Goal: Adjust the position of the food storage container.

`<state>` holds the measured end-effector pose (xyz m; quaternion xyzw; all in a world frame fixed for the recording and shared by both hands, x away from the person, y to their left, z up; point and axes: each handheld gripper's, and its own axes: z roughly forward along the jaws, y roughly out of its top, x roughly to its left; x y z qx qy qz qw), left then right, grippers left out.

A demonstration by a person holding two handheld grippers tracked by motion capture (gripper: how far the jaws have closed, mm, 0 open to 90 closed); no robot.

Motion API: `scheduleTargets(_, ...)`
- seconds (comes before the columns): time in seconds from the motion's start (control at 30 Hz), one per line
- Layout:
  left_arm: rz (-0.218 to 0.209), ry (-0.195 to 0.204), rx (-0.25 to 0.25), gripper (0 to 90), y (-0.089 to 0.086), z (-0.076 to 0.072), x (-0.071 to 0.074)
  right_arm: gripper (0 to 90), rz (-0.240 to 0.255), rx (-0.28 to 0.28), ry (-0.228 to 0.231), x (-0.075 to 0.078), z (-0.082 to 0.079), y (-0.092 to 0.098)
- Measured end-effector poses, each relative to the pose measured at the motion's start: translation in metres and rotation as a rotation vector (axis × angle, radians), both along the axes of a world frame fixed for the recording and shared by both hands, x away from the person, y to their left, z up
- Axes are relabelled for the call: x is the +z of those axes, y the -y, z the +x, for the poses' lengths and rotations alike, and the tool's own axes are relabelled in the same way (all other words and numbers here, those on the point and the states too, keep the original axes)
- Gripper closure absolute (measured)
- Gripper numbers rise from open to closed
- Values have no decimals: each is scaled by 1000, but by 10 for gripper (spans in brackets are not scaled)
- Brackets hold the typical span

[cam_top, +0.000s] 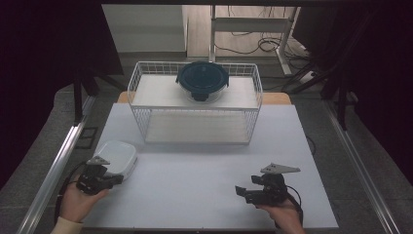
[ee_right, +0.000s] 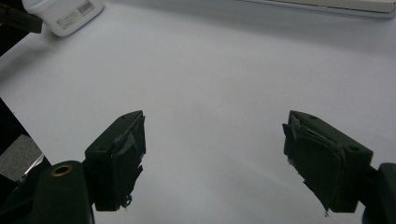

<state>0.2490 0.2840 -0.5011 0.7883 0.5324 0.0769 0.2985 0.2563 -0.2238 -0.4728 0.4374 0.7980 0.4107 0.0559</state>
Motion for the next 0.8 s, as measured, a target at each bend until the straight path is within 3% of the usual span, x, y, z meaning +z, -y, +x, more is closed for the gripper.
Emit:
scheduleTargets(0.2, 2, 0, 0, 900, 7, 12, 1, 209, 0, -1, 1, 0, 0, 1)
scheduleTargets(0.37, -21, 21, -7, 898, 5, 7, 10, 209, 2, -2, 1, 0, 0, 1)
scheduleTargets(0.43, -41, 45, -2, 899, -3, 4, 22, 209, 2, -2, 0, 0, 0, 2)
scheduleTargets(0.6, -37, 88, 49, 899, -27, 9, 45, 209, -1, 1, -2, -1, 0, 0)
scheduleTargets(0.8, -47, 88, 126, 900, -61, 38, 55, 209, -2, 2, -3, -2, 0, -1)
